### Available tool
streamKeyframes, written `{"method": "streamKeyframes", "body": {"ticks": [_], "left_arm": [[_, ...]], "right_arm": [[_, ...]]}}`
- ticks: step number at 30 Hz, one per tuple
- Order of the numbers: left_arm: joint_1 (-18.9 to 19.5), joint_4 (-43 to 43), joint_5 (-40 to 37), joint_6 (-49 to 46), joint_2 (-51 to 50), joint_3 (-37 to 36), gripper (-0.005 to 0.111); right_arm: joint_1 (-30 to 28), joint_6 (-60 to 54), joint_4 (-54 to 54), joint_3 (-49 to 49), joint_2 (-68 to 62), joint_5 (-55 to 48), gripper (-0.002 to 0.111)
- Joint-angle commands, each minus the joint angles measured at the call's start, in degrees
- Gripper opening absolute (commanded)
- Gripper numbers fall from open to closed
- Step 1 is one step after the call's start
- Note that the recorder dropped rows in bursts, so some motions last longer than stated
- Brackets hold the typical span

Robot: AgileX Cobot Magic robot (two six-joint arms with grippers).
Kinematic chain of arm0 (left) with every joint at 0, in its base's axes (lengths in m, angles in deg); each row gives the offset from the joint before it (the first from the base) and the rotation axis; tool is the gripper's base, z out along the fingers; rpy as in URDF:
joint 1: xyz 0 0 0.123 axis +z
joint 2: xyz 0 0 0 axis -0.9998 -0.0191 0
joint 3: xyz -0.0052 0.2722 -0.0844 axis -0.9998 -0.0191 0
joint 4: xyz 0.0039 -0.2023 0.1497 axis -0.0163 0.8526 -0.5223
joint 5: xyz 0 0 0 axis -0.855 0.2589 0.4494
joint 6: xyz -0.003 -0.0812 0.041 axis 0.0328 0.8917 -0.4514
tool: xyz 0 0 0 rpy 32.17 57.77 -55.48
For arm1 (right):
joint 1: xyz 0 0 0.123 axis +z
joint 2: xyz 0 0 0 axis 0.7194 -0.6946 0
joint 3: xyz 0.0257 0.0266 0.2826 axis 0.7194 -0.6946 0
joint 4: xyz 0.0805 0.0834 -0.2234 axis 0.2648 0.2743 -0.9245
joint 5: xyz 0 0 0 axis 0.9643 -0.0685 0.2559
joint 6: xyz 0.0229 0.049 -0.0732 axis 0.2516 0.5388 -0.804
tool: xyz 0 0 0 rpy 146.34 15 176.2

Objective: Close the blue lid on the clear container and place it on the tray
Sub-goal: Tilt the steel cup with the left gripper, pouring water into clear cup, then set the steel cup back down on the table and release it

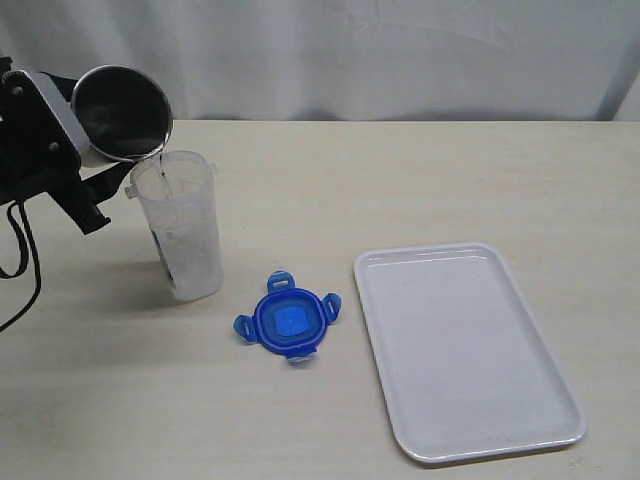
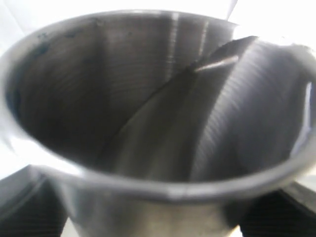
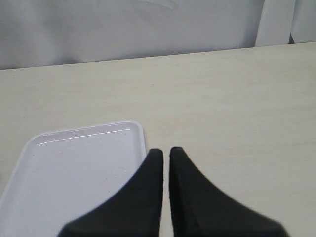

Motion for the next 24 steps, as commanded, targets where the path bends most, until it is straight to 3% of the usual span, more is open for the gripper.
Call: {"method": "streamKeyframes", "body": {"ticks": [1, 12, 15, 17, 24], "left_arm": [[-0.1, 1.4, 4.1, -0.1, 1.1, 0.8, 0.0], [-0.1, 2.4, -1.6, 19.3, 1.1, 0.8, 0.0], [-0.1, 14.5, -2.0, 29.5, 0.9, 0.8, 0.0], [-0.1, 21.6, -1.8, 30.1, -0.7, 0.9, 0.0], [3.7, 22.3, -1.9, 38.8, -15.9, 12.4, 0.0]], "right_arm": [[-0.2, 0.1, 0.0, -0.1, 0.1, 0.4, 0.005], [-0.2, 0.1, 0.0, -0.1, 0.1, 0.4, 0.005], [-0.2, 0.1, 0.0, -0.1, 0.1, 0.4, 0.005], [-0.2, 0.1, 0.0, -0.1, 0.1, 0.4, 0.005], [-0.2, 0.1, 0.0, -0.1, 0.1, 0.4, 0.005]]}}
